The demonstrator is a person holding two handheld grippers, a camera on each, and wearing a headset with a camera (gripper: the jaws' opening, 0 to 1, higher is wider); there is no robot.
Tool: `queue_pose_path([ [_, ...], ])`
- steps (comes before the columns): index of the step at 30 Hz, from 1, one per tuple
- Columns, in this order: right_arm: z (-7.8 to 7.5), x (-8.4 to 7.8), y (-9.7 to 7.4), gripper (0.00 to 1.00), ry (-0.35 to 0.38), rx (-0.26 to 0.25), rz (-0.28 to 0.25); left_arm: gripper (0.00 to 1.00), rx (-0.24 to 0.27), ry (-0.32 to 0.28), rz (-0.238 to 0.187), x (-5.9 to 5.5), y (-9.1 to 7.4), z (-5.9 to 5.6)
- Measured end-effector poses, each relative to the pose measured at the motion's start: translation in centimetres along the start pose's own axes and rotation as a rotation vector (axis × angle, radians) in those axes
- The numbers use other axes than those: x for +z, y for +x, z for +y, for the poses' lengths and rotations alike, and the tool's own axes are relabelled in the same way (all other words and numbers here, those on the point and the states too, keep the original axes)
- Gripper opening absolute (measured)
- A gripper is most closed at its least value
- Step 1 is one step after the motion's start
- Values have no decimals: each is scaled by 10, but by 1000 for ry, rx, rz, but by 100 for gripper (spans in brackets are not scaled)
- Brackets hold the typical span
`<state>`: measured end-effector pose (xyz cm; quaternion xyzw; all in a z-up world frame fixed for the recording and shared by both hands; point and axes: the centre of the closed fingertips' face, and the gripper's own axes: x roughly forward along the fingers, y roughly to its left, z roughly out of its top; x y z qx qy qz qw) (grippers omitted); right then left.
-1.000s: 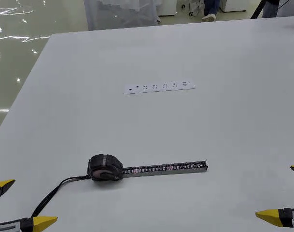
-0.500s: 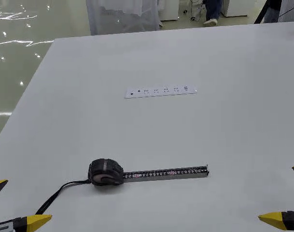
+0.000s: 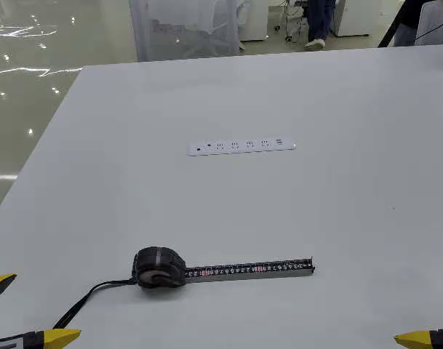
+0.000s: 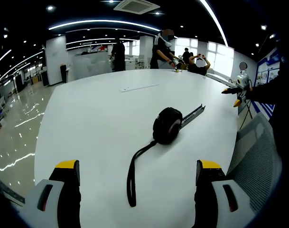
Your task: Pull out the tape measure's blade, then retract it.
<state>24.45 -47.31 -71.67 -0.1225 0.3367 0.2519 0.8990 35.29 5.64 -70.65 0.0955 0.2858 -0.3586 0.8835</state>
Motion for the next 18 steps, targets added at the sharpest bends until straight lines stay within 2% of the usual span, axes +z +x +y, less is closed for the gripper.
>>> queue_pose_path([
  [3,1,3,1,99,-8,7,-3,99,-4,0,-2,0,0,0],
  [5,3,3,2,99,-5,11,3,99,7,29,4,0,0,1],
  [8,5,4,2,99,-13,11,-10,99,9,40,16,-1,1,2],
  [11,4,-1,3,99,-12,-4,10,99,12,35,30,0,2,0],
  [16,6,-1,3,99,9,-6,7,99,13,62,21,4,2,-3],
  [18,9,1,2,99,9,-5,7,99,12,44,18,4,3,-3],
])
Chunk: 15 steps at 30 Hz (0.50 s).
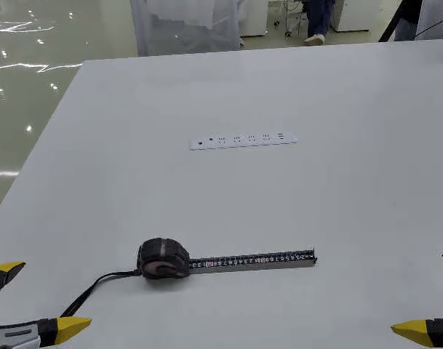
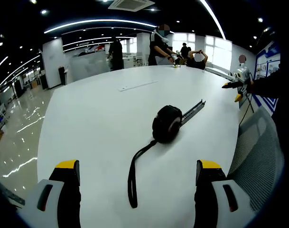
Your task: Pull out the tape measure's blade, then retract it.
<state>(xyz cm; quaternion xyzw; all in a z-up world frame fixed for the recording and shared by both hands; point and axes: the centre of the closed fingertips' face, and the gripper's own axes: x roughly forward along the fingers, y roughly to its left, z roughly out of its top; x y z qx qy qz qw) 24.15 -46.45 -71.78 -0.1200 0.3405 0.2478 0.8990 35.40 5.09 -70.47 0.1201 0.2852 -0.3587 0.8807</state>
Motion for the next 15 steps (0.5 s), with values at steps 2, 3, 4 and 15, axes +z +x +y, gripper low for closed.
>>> queue_pose_path([
  [2,3,3,-1,99,-8,3,-6,99,3,0,-7,1,0,-1],
  [3,3,4,-2,99,-11,4,-7,99,1,-2,-7,1,0,-2],
  [4,2,5,-2,99,-16,4,-7,99,-3,-7,-4,-1,1,-3],
  [15,-2,6,3,99,-48,10,6,99,17,-8,-3,-7,-5,-5],
])
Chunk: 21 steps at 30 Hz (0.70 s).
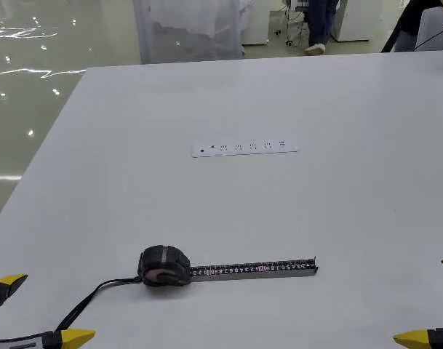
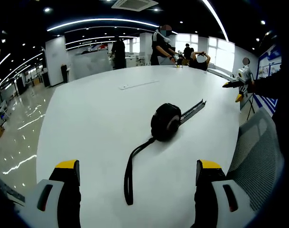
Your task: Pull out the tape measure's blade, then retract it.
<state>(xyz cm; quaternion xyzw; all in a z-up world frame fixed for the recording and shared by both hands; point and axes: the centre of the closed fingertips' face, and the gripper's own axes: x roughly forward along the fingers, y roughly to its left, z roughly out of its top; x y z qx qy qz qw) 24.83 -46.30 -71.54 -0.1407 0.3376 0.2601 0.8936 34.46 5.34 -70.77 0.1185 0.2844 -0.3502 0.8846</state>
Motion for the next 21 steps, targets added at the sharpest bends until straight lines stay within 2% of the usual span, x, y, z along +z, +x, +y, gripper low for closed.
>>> queue_pose_path([
  [6,5,2,1,99,-19,24,-2,99,-4,-9,14,-7,0,0],
  [10,11,-5,1,99,-9,49,18,99,-19,-12,1,-7,0,-4],
  [12,14,-4,1,99,2,62,11,99,-34,-16,10,-9,2,-8],
  [14,16,-6,2,99,-18,71,27,99,-40,-5,16,-10,2,-9],
  [21,10,-3,5,99,-24,65,36,99,-32,-10,4,-2,0,-3],
])
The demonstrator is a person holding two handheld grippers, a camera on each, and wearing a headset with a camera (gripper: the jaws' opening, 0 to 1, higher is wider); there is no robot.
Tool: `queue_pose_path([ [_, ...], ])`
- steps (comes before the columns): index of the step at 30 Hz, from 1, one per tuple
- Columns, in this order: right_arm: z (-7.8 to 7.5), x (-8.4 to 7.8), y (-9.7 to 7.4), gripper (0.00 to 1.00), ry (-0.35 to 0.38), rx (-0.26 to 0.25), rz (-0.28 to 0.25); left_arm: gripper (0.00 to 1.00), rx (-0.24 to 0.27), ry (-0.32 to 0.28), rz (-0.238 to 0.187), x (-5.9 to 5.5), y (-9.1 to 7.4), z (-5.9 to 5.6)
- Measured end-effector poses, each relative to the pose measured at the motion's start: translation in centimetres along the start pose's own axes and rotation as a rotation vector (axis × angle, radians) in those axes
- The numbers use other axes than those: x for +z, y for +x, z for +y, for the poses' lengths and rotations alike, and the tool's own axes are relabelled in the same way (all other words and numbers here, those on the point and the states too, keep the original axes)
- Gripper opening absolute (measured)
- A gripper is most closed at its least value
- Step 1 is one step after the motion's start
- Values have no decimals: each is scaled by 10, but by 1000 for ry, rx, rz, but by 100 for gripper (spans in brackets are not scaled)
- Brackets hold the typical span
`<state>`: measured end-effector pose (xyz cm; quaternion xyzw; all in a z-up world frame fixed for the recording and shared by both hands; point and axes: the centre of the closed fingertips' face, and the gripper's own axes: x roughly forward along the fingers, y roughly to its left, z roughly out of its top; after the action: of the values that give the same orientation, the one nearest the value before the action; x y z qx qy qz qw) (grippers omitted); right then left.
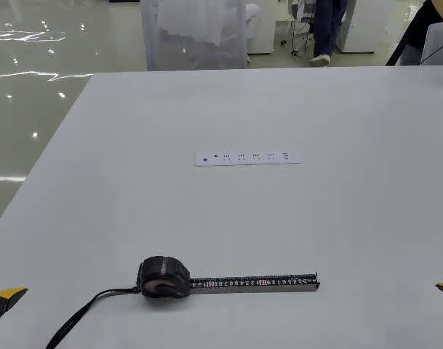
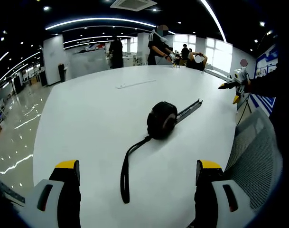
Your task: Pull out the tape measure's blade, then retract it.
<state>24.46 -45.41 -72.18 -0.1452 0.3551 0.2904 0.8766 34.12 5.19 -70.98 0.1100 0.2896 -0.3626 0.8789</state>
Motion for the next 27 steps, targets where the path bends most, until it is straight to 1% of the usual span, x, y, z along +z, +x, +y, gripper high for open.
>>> queue_pose_path([
  [2,1,3,0,99,-7,1,-12,99,-2,-3,-6,2,-1,1],
  [7,4,5,2,99,-10,6,-6,99,-10,-5,-2,1,1,-1],
  [11,1,4,2,99,-11,5,-3,99,-17,-7,13,-3,5,-4],
  [13,0,1,1,99,1,7,6,99,-19,-5,15,-3,5,-5],
  [15,-1,0,0,99,-2,1,8,99,-17,-5,12,-2,5,-5],
  [18,-2,1,-1,99,7,-8,5,99,-8,-12,4,-1,6,-1],
  [22,-2,-1,-1,99,-3,-8,10,99,-1,-11,1,0,6,1],
  [27,-7,-2,-3,99,0,-26,8,99,14,-15,-10,4,2,7],
])
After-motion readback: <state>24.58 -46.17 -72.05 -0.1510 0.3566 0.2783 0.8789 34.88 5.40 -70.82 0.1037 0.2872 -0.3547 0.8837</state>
